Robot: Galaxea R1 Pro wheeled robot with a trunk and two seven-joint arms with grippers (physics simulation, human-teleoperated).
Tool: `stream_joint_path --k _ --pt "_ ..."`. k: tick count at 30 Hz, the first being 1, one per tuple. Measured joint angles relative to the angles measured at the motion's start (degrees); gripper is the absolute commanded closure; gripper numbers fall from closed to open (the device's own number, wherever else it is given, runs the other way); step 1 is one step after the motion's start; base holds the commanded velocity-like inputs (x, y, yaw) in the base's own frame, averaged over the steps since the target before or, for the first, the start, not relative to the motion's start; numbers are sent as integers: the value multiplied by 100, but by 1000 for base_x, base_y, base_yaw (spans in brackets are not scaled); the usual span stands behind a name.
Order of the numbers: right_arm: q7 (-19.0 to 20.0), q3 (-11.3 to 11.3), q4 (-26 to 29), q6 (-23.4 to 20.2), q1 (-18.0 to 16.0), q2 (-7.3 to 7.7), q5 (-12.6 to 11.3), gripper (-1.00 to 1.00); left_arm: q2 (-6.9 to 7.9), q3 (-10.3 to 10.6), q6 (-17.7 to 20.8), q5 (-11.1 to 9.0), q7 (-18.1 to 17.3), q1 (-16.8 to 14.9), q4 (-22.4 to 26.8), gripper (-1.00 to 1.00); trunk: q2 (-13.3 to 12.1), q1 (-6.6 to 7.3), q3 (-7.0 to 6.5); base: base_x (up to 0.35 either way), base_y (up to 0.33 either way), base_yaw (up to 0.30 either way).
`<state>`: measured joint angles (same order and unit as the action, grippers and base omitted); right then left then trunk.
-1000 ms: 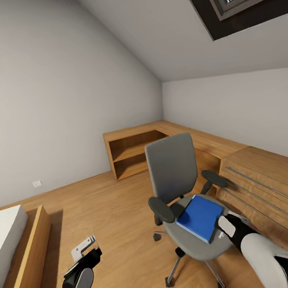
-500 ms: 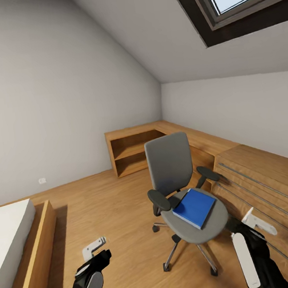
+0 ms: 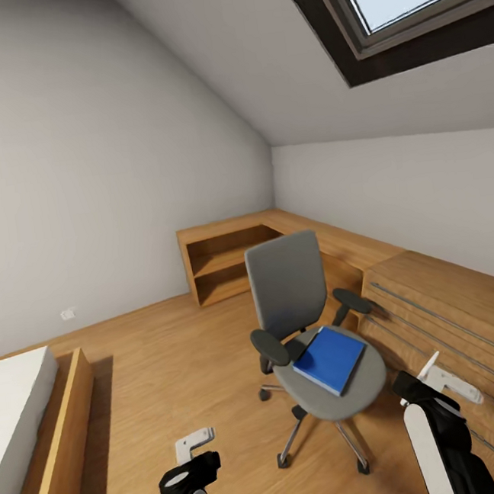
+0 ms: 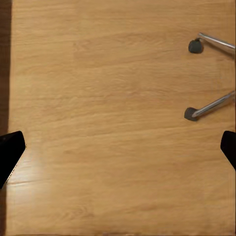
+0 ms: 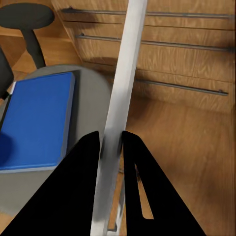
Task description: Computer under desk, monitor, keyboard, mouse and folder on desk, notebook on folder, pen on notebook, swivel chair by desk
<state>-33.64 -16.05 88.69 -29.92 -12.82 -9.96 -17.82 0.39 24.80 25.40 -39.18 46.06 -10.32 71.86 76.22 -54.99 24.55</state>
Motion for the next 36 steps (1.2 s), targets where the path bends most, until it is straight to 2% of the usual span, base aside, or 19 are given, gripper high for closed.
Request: stream_joint_path --k 4,5,7,8,11,15,21,26,29,36 --pt "1 2 0 2 4 0 0 100 -76 35 13 344 -16 -1 -151 -100 -161 88 -72 0 0 -183" --pt "1 66 0 11 4 0 -1 100 -91 39 16 453 -22 -1 -178 -100 -201 110 -90 0 0 -55" --pt "1 133 0 17 4 0 3 100 -96 40 15 484 -23 0 -185 -100 -281 154 -126 0 0 -28" --pt "2 296 0 40 4 -1 0 100 -101 42 12 519 -25 0 -194 -100 -321 176 -144 0 0 -7" --pt "2 365 19 44 5 0 8 100 -102 44 -31 552 -2 -2 -198 -100 -441 242 -202 0 0 -92" --pt "1 361 35 44 13 0 10 100 -121 122 -28 558 -14 -1 -294 -100 -602 330 -295 0 0 -241" --pt "4 360 36 45 14 0 14 100 -318 183 -33 600 -25 -4 -567 -100 -843 462 -428 0 0 -264" --pt "1 357 56 42 14 0 17 100 -351 192 -36 828 -26 -1 -611 -100 -1043 571 -538 0 0 -269" --pt "1 350 91 39 14 0 17 100 -360 209 -36 888 -26 -1 -617 -100 -1164 637 -603 0 0 -270" --pt "4 298 113 25 14 0 25 100 -359 566 -37 926 -14 0 -615 -100 -1445 791 -756 0 0 -270"
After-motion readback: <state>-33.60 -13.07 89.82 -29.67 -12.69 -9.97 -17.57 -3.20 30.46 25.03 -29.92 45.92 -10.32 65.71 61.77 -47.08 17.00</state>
